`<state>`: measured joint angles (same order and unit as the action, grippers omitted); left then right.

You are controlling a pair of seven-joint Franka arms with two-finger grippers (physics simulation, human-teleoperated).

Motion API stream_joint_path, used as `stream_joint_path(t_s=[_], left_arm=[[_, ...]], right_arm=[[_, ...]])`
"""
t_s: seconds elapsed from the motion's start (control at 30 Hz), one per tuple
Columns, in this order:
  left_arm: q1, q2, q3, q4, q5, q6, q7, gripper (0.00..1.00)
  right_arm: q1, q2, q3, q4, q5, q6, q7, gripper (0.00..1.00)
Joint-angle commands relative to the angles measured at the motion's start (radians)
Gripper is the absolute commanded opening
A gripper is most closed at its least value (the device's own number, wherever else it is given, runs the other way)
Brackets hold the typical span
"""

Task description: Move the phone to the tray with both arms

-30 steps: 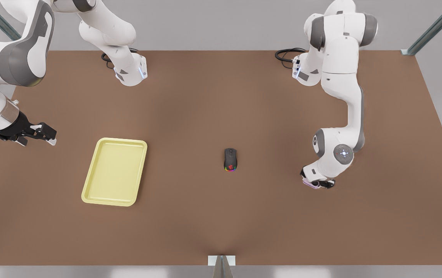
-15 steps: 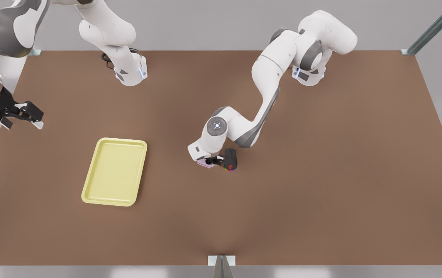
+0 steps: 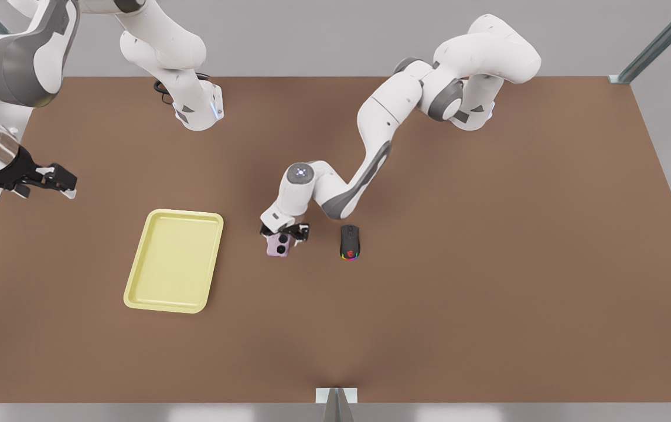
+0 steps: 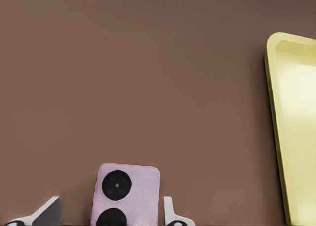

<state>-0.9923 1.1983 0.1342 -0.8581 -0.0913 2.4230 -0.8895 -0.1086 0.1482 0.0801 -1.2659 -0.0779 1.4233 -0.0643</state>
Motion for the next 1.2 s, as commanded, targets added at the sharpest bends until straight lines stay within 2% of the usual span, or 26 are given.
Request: stream_joint_path(t_s=[0.0, 0.07, 0.13, 0.2, 0.23, 0.3, 0.37, 0.4, 0.43, 0.47, 0.53, 0.57, 0.6, 0.63, 0.8, 0.83, 1.03, 1.17], left_arm=[[-0.003, -0.002, -0.001, 0.001, 0.024, 0.028, -0.224, 1.0], [-0.003, -0.019, -0.005, 0.001, 0.022, -0.013, -0.221, 1.0], [0.095, -0.17, -0.024, -0.018, -0.117, -0.373, -0.063, 1.0], [0.25, -0.359, -0.008, -0.143, -0.168, -0.648, 0.317, 1.0], [0.316, -0.433, 0.048, -0.17, -0.166, -0.766, 0.443, 1.0], [0.353, -0.513, 0.241, -0.17, -0.166, -0.964, 0.731, 1.0], [0.369, -0.588, 0.351, -0.17, -0.16, -1.044, 0.897, 1.0], [0.475, -0.67, 0.273, -0.188, -0.136, -1.05, 0.897, 1.0], [0.613, -0.799, 0.07, -0.263, 0.047, -1.053, 0.897, 1.0], [0.745, -0.916, -0.068, -0.36, 0.114, -1.049, 0.906, 1.0], [0.903, -0.999, -0.174, -0.371, 0.12, -1.049, 0.902, 1.0], [0.945, -1.034, -0.205, -0.416, 0.124, -1.023, 0.902, 1.0], [0.943, -1.066, -0.205, -0.532, 0.166, -0.926, 0.899, 1.0], [0.943, -1.056, -0.205, -0.539, 0.165, -0.918, 0.906, 1.0], [0.934, -0.984, -0.208, -0.527, 0.156, -0.915, 0.908, 1.0], [0.934, -0.971, -0.208, -0.51, 0.156, -0.904, 0.914, 1.0], [0.937, -0.959, -0.203, -0.51, 0.151, -0.906, 0.955, 1.0], [0.937, -0.953, -0.202, -0.51, 0.151, -0.904, 0.955, 1.0]], right_arm=[[0.017, -0.001, 0.004, -0.003, 0.035, -0.02, 0.004, 1.0], [0.017, 0.004, 0.003, -0.03, 0.061, -0.015, 0.008, 1.0], [0.046, 0.022, 0.004, -0.032, 0.067, -0.017, 0.014, 1.0], [0.084, 0.027, 0.003, -0.065, 0.078, -0.006, 0.057, 1.0], [0.121, 0.025, 0.004, -0.105, 0.083, 0.06, 0.158, 1.0], [0.23, 0.094, 0.003, -0.107, 0.081, 0.111, 0.342, 1.0], [0.34, 0.16, 0.004, -0.102, 0.081, 0.213, 0.569, 1.0], [0.401, 0.208, 0.004, -0.09, 0.078, 0.243, 0.675, 1.0], [0.434, 0.261, 0.004, -0.026, 0.078, 0.24, 0.747, 1.0], [0.464, 0.304, 0.004, 0.002, 0.078, 0.243, 0.81, 1.0], [0.514, 0.376, 0.013, 0.027, 0.072, 0.287, 0.865, 1.0], [0.515, 0.381, 0.015, 0.02, 0.061, 0.29, 0.874, 1.0], [0.517, 0.381, 0.015, -0.024, 0.064, 0.35, 0.883, 1.0], [0.515, 0.378, 0.017, -0.088, 0.076, 0.459, 0.957, 1.0], [0.576, 0.407, 0.015, -0.144, 0.066, 0.517, 1.167, 1.0], [0.576, 0.41, 0.017, -0.194, 0.064, 0.598, 1.262, 1.0], [0.569, 0.438, 0.017, -0.302, 0.021, 0.692, 1.247, 1.0], [0.555, 0.491, 0.017, -0.363, 0.026, 0.838, 1.212, 1.0]])
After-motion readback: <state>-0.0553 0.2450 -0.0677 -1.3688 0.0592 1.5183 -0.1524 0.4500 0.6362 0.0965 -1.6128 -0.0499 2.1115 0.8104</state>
